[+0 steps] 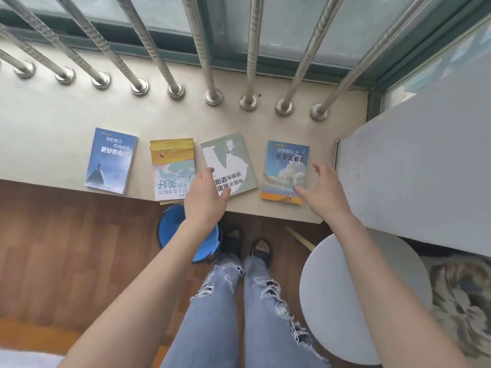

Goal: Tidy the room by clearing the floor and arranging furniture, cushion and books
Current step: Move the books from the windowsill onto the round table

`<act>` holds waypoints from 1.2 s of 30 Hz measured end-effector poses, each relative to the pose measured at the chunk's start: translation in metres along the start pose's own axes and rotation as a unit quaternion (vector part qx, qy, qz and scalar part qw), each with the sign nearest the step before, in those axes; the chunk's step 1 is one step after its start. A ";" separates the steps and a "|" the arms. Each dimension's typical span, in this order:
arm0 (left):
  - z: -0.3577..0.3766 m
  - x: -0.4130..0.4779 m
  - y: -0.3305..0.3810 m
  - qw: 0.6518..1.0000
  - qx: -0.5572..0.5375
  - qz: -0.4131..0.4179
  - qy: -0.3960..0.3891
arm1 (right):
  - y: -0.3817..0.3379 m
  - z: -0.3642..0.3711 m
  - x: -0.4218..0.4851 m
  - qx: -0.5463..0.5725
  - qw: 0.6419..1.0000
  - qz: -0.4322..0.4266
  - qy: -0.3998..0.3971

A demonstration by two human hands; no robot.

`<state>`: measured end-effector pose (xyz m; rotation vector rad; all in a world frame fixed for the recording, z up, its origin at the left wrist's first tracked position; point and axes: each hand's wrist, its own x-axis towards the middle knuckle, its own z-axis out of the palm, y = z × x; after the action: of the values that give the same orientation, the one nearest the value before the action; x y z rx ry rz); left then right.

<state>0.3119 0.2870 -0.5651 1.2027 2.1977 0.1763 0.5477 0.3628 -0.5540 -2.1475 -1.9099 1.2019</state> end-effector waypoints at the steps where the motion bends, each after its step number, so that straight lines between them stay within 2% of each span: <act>1: 0.006 0.007 -0.002 1.000 0.003 -0.004 -0.004 | 0.004 0.005 0.005 0.005 1.000 0.006 0.005; 12: 0.072 0.073 -0.030 0.996 0.010 -0.074 -0.040 | 0.053 0.068 0.053 0.036 0.996 0.082 0.016; 16: 0.095 0.087 -0.039 0.983 -0.076 -0.163 -0.026 | 0.065 0.087 0.063 0.041 0.992 0.108 0.054; 19: 0.116 0.099 -0.049 0.954 -0.159 -0.254 -0.007 | 0.075 0.104 0.073 0.060 0.986 0.140 0.069; 21: 0.128 0.105 -0.053 0.941 -0.185 -0.285 0.006 | 0.079 0.115 0.079 0.078 0.981 0.166 0.069; 27: 0.160 0.115 -0.061 0.937 -0.189 -0.289 0.049 | 0.090 0.148 0.103 0.111 0.961 0.240 0.079; 36: 0.177 0.119 -0.059 0.932 -0.169 -0.310 0.075 | 0.093 0.176 0.110 0.107 0.958 0.254 0.081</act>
<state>0.3255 0.3176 -0.7838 0.2861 2.4364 0.3700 0.5239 0.3536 -0.7800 -2.5936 -1.1345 1.1729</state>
